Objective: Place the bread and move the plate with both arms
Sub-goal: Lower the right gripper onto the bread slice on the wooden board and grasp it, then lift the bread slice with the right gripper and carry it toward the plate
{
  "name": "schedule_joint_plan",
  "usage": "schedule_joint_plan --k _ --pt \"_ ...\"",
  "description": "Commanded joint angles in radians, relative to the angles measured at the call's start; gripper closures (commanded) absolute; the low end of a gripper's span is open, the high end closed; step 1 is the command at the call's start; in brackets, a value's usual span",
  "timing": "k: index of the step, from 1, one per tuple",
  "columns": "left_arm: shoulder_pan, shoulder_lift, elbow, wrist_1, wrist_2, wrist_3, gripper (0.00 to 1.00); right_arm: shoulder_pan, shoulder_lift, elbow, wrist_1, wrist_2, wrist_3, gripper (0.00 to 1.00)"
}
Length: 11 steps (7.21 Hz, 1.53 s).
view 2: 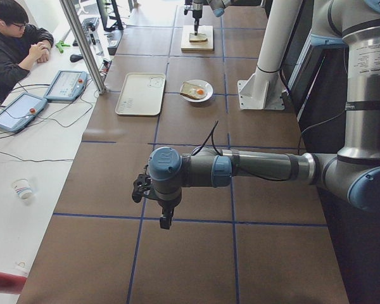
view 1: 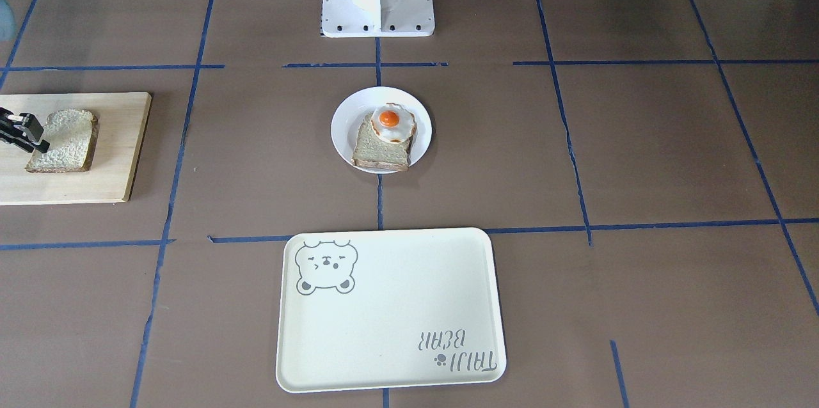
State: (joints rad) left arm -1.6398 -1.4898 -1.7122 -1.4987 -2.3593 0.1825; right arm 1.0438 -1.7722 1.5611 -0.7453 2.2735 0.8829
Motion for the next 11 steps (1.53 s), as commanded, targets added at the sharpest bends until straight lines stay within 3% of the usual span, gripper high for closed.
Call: schedule_joint_plan --k 1,5,8,11 --pt "0.000 0.000 0.000 0.000 0.000 0.000 0.00 0.001 -0.004 0.002 0.000 0.000 -0.001 1.00" --pt "0.000 0.000 -0.001 0.000 -0.002 0.000 0.00 0.007 -0.006 0.010 0.000 0.004 -0.001 1.00" --pt "0.000 0.002 -0.001 0.000 -0.002 0.002 0.00 0.155 -0.007 0.132 0.001 0.076 -0.001 1.00" --pt "0.000 0.002 -0.001 0.000 -0.002 0.003 0.00 0.171 0.074 0.195 -0.012 0.092 0.072 1.00"
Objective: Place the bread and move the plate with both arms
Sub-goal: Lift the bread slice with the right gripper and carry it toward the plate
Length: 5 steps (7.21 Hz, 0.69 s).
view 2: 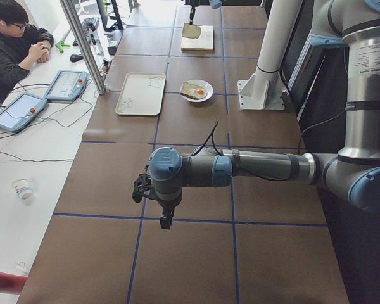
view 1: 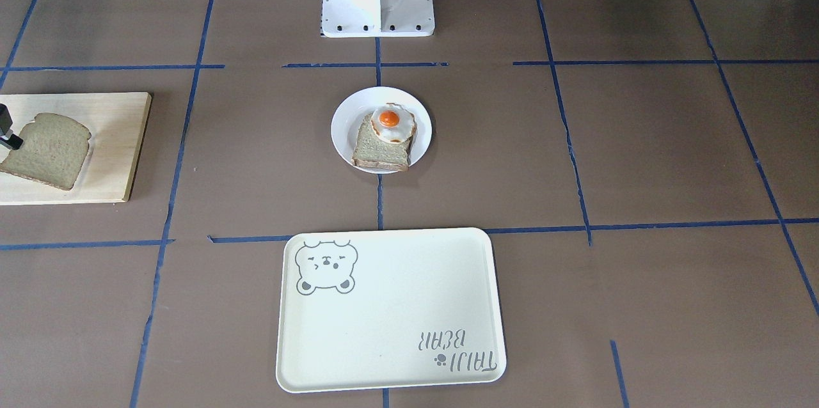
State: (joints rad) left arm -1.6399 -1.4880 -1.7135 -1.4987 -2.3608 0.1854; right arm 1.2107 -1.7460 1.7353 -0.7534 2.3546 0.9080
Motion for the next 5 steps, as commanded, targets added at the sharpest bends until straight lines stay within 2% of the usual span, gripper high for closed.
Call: schedule_joint_plan --k 1,3,4,5 --pt "0.000 0.000 0.000 0.000 0.000 0.000 0.00 0.003 0.141 0.021 -0.004 0.037 0.184 1.00" --pt "0.000 0.000 0.000 0.000 0.000 -0.001 0.00 -0.131 0.364 0.012 0.000 0.032 0.488 1.00" --pt "0.000 0.000 0.002 -0.002 0.000 -0.003 0.00 -0.220 0.446 0.006 0.005 0.006 0.565 1.00" --pt "0.000 0.000 0.005 -0.002 0.000 -0.003 0.00 -0.320 0.515 0.006 0.009 -0.083 0.595 1.00"
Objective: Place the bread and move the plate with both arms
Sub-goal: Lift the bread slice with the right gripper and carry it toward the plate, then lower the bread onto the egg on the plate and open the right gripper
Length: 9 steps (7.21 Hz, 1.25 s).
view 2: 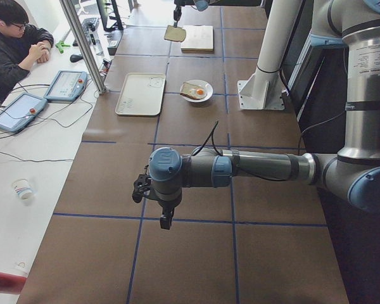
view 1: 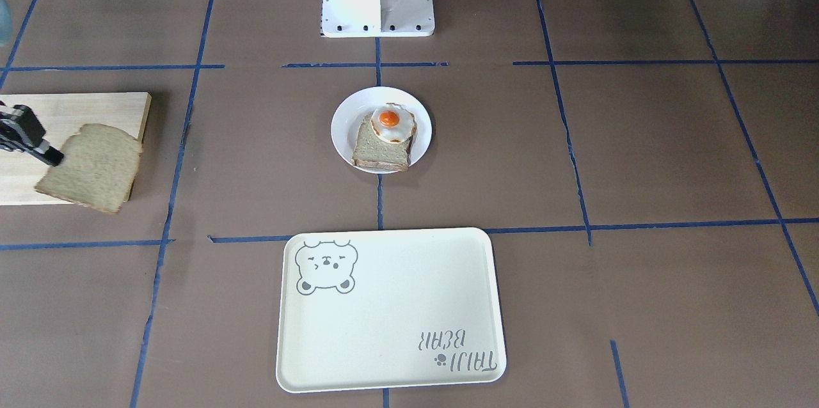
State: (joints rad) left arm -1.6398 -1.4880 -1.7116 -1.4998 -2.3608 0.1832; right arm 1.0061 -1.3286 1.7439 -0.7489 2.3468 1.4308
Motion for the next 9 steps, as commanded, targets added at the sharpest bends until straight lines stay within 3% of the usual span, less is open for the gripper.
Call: schedule_joint_plan --k 1,3,5,6,9 --pt "0.000 0.000 0.003 0.001 0.000 -0.001 0.00 -0.215 0.155 -0.001 0.006 -0.198 0.124 1.00" --pt "0.000 0.000 0.010 0.003 0.000 -0.001 0.00 -0.424 0.207 0.003 0.008 -0.460 0.126 1.00" --pt "0.000 0.000 0.012 0.001 0.000 -0.001 0.00 -0.564 0.220 -0.004 0.006 -0.630 0.123 1.00" --pt "0.000 0.000 0.010 0.001 0.000 -0.001 0.00 -0.610 0.218 -0.007 0.006 -0.689 0.123 1.00" --pt "0.002 0.000 0.013 0.001 0.000 -0.001 0.00 -0.636 0.207 -0.052 0.005 -0.698 0.119 1.00"
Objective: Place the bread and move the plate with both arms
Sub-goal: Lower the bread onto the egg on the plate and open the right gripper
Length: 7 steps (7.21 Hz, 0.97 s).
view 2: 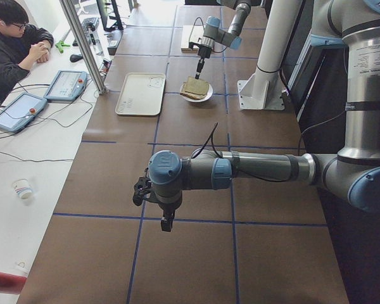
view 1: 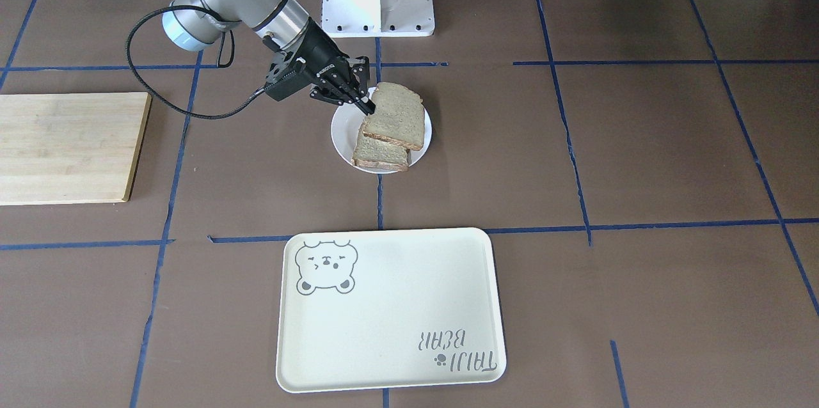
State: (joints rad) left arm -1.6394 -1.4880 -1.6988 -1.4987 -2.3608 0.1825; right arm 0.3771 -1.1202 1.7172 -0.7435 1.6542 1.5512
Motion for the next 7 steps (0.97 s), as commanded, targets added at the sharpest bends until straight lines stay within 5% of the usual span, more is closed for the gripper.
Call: schedule_joint_plan --k 1,3,4,5,7 --pt "0.001 0.000 0.002 0.000 0.000 0.000 0.00 -0.006 -0.004 -0.037 -0.001 -0.005 -0.002 1.00" --pt "0.001 0.000 0.002 0.000 0.000 0.000 0.00 0.003 -0.018 -0.044 -0.001 -0.002 -0.003 0.99" --pt "0.001 0.000 0.001 0.000 0.000 0.000 0.00 0.003 -0.023 -0.044 -0.004 -0.005 0.004 0.79" --pt "0.001 0.000 -0.001 -0.002 0.000 0.000 0.00 0.012 -0.024 -0.044 -0.014 -0.004 0.007 0.04" --pt "0.006 -0.003 -0.007 -0.003 -0.002 0.000 0.00 0.038 -0.021 -0.031 -0.016 0.001 0.009 0.00"
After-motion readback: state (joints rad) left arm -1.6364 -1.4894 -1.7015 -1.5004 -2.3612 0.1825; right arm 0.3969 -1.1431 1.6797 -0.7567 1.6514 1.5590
